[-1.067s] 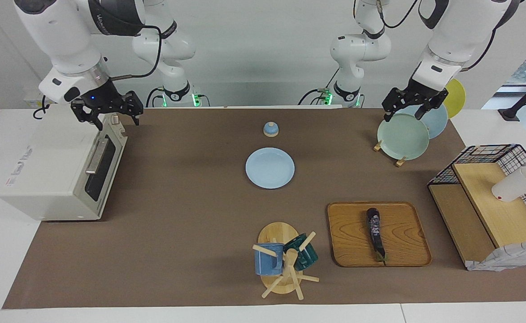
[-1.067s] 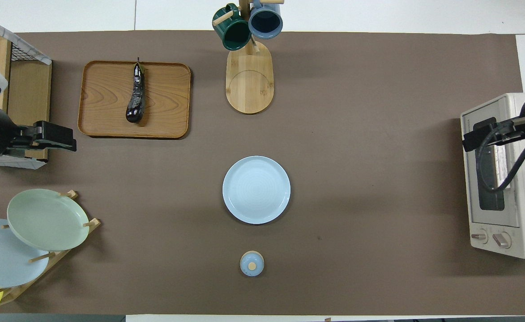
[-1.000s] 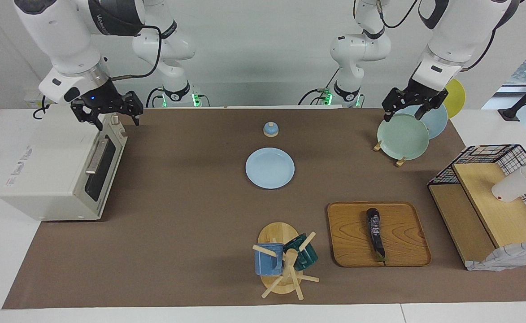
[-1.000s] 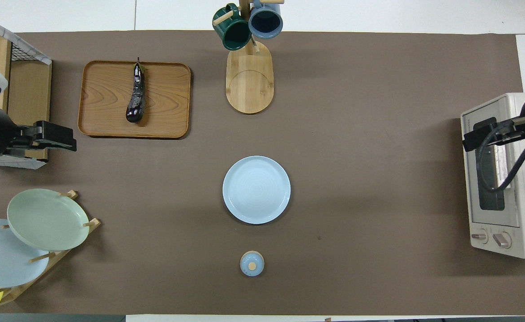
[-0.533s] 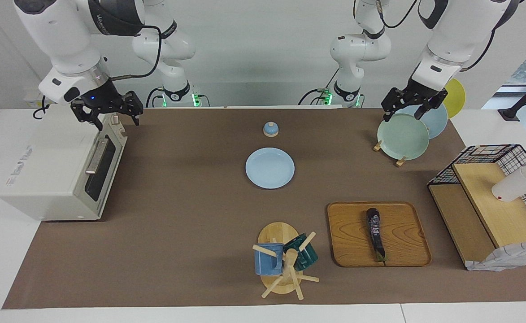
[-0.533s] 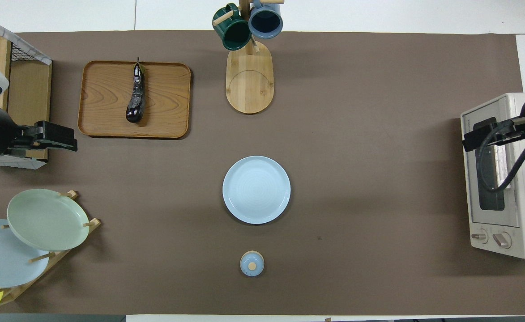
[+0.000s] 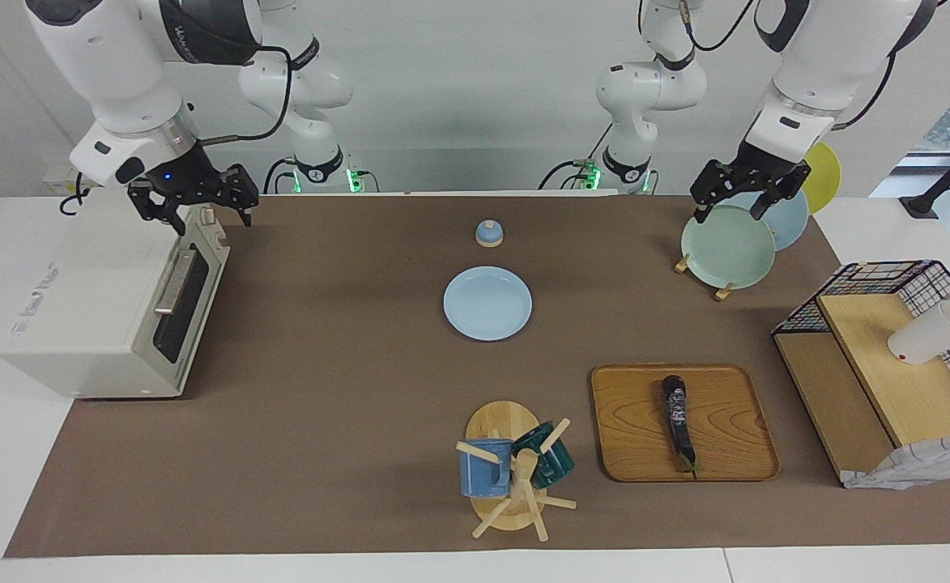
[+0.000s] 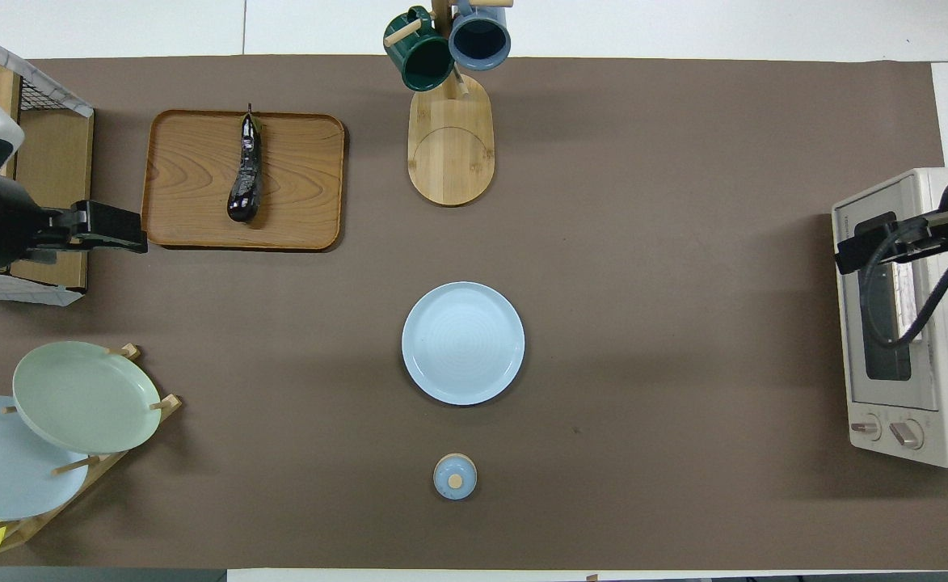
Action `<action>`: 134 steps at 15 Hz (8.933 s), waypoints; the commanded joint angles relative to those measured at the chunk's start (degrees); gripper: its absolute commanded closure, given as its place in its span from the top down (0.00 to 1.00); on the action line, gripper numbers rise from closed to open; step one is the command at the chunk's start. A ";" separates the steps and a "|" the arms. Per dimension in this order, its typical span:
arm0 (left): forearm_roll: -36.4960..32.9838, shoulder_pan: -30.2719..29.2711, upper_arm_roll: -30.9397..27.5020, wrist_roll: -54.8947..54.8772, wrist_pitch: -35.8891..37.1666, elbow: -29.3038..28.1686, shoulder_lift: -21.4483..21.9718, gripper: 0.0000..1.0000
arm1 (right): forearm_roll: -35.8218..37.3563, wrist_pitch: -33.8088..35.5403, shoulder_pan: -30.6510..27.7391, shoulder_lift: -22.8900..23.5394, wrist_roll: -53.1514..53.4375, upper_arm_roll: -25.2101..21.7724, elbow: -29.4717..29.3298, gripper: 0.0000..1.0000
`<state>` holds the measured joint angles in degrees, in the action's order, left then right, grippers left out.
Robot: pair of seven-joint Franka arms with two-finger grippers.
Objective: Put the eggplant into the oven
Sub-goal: 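Reach the left gripper down and grasp the eggplant on the tray, then carry the eggplant onto the blue plate while the right gripper opens the oven door, then withdraw the left gripper while the right gripper reaches toward the eggplant, then grasp the eggplant on the blue plate with the right gripper, then carry the eggplant into the open oven with the right gripper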
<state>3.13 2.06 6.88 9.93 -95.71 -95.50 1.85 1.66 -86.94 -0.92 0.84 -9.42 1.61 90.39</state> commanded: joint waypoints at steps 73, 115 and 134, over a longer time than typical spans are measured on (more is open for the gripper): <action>6.45 35.47 0.15 17.23 -43.78 -25.88 -13.10 0.00 | 6.25 -45.84 -4.53 3.11 1.77 0.41 35.99 0.00; -0.85 -0.48 -1.08 -3.69 7.37 -3.99 3.15 1.00 | 3.88 -47.26 45.66 25.27 51.61 0.94 8.57 0.32; -1.11 4.27 -4.68 -4.13 11.94 3.04 0.87 1.00 | 4.14 -55.01 45.13 23.07 46.43 0.85 17.89 0.00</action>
<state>3.29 5.68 2.83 6.24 -85.72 -93.58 3.28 5.22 -140.46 44.66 24.81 38.72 2.20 106.12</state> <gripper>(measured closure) 0.000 0.969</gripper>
